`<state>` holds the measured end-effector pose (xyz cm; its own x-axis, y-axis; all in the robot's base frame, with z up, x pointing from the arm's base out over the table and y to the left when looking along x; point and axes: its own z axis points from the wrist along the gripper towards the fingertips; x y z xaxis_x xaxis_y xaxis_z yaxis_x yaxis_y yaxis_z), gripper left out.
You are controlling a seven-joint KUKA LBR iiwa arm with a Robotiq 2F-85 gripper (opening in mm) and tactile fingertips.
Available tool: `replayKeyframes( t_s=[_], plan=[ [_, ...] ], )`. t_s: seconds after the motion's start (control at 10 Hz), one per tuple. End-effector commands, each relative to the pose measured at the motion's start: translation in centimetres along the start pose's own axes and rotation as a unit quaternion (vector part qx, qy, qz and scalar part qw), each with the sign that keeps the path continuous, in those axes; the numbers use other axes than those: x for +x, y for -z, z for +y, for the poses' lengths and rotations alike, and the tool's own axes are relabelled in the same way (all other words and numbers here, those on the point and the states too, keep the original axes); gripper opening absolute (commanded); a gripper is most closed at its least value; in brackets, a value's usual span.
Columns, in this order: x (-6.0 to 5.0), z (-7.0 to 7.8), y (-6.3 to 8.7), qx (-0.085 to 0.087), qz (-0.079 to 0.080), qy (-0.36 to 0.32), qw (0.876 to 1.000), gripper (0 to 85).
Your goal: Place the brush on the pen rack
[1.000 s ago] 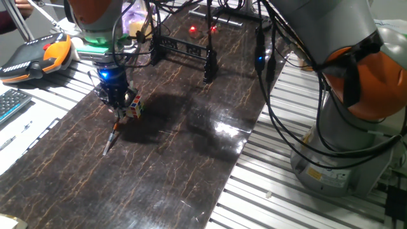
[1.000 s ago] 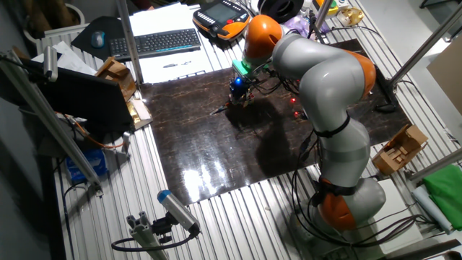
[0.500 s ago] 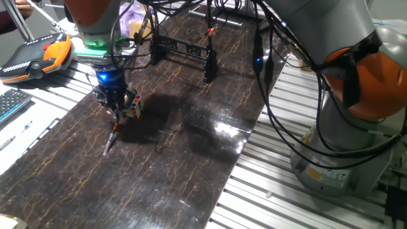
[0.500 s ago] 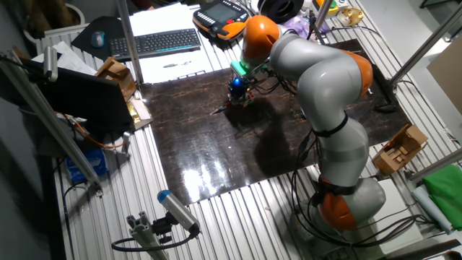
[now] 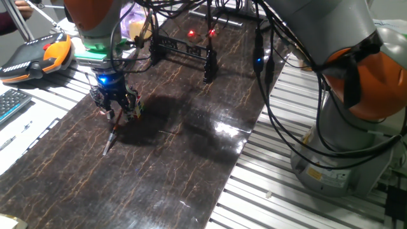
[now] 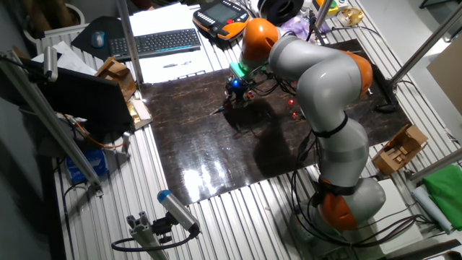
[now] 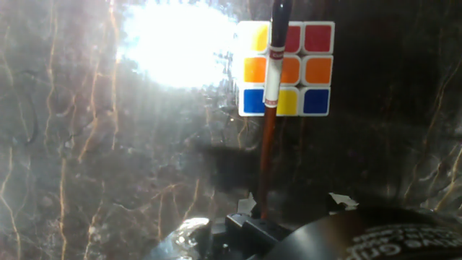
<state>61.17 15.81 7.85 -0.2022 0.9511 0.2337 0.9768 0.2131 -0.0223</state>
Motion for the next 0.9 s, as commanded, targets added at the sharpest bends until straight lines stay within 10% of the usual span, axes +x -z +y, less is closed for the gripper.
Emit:
replayKeyframes(
  t_s=[0.0, 0.8],
  plan=[
    [-0.1, 0.1, -0.3, 0.0, 0.002, -0.003, 1.0, 51.3],
    [-0.7, 0.9, -2.1, -0.002, 0.009, -0.013, 1.0, 48.7]
  ],
)
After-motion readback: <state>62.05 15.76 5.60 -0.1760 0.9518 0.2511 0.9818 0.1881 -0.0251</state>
